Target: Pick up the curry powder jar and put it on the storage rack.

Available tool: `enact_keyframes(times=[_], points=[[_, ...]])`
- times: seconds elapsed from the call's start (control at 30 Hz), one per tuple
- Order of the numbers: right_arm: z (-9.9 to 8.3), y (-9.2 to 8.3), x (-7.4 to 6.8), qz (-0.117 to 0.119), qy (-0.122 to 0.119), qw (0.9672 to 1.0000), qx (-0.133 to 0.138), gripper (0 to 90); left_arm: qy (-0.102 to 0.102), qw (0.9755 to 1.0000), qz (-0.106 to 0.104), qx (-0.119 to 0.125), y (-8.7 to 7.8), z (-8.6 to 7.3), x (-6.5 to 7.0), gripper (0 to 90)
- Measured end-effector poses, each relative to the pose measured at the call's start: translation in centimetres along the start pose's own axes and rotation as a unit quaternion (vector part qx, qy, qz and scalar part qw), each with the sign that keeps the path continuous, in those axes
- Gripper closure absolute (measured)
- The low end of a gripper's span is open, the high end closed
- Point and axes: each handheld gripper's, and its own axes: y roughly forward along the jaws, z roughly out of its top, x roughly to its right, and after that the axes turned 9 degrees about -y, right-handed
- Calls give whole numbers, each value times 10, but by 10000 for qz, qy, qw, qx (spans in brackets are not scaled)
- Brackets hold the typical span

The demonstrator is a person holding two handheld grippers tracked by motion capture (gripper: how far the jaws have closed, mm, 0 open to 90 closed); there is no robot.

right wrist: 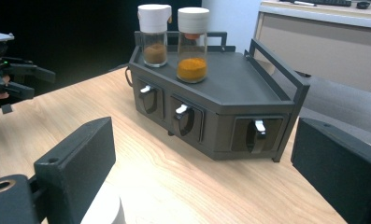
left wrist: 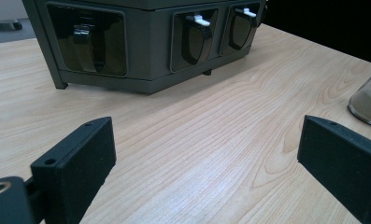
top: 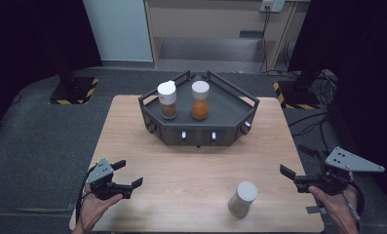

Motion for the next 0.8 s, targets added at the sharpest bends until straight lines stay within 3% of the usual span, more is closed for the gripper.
enact_keyframes(times=[0.5, 0.8], points=[[-37, 10, -6, -44, 359, 9993, -71, 71, 1, 10000, 10, -10, 0, 0, 0, 31], [-54, 15, -11, -120, 444, 9989, -132, 73, 5, 10000, 10, -12, 0, 0, 0, 31]])
